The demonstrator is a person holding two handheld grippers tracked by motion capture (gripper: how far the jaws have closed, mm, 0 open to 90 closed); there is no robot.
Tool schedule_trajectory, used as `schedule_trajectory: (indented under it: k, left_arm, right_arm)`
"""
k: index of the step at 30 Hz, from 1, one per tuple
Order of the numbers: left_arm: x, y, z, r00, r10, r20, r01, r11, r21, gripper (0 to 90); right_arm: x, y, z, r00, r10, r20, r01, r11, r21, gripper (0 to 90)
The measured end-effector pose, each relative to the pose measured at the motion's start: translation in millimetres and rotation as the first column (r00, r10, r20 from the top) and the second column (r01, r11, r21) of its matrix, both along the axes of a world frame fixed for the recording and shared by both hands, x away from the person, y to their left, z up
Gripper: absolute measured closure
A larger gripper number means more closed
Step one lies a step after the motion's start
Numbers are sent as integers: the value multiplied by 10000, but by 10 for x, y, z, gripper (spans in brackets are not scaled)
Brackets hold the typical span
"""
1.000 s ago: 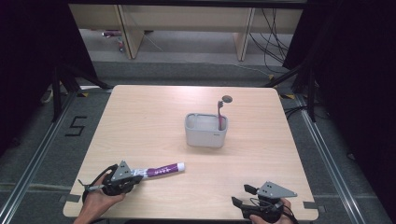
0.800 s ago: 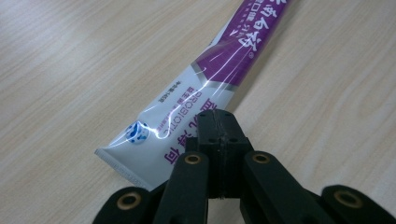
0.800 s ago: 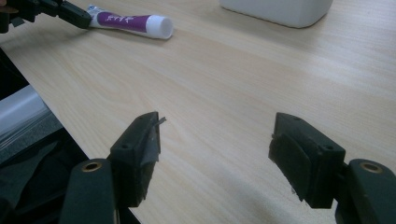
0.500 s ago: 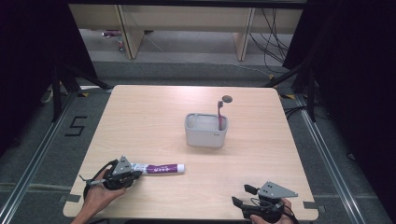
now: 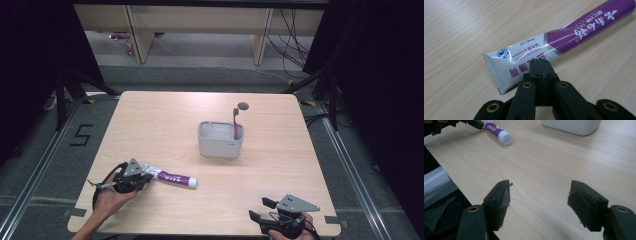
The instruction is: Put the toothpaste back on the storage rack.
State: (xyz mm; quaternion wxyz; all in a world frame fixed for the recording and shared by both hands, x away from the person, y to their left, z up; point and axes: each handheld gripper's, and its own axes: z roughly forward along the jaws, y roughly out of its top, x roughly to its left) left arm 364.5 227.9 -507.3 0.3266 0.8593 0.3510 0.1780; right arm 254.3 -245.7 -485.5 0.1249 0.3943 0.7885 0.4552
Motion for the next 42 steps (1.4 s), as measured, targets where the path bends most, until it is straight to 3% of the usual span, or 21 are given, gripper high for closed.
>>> schedule_trajectory:
  k: [1,4,8,11,12,13,18,19,21,23,24,29,31,35,42]
  left_arm:
    - [24,-3,1,10000,27,6,-27,10000,-31,896]
    - [68,-21,0,10000,34,-12,-35,10000,-65,895]
    - [110,-60,13,10000,29,52,-28,10000,-38,895]
    - [160,-86,30,10000,30,4,-30,10000,7,895]
    - [173,-91,28,10000,30,-60,-30,9999,-102,895]
    - [196,-92,27,9998,25,-187,-27,9999,-119,894]
    - [267,-118,17,9998,110,-167,-112,9998,-148,894]
    - [279,-128,27,9996,126,-233,-127,9999,-48,893]
    - [309,-153,27,9998,146,-161,-147,9999,-21,893]
    - [338,-186,26,9998,154,-127,-155,9998,-107,893]
    - [356,-196,32,9998,118,-182,-119,9999,-43,893]
    - [441,-264,46,9997,165,-199,-166,9999,-42,889]
    - [479,-292,47,9995,214,-241,-215,9997,-75,888]
    - [545,-331,49,9993,266,-268,-270,9995,-172,886]
    - [632,-416,70,9994,262,-213,-266,9995,-186,885]
  right_arm:
    - [-9,14,-3,9999,-50,-153,52,9999,153,340]
    - [2,-5,-5,10000,8,53,-8,10000,-8,340]
    - [-5,6,-8,9999,5,-129,-4,9999,108,340]
    - [1,-2,-6,10000,79,-10,-79,10000,36,339]
    - [-5,4,-9,9997,100,-209,-97,9999,113,340]
    - [-4,-3,-9,10000,36,-27,-36,10000,-1,340]
    - [-3,-12,-3,10000,26,65,-26,10000,75,340]
    - [-28,-2,7,9994,-68,-353,76,9997,230,340]
    - [-18,-15,4,10000,-52,-83,53,9999,126,340]
    - [-21,-7,-4,9998,-51,-194,58,9994,343,340]
    - [-7,-26,-5,10000,-12,87,10,9998,179,341]
    - [-7,-50,-3,9998,-71,180,71,10000,37,341]
    - [-16,-40,-7,9999,-2,-169,9,9992,402,341]
    - [-18,-63,2,10000,-84,25,84,9999,97,341]
    - [-16,-81,0,10000,-95,-6,95,9998,171,341]
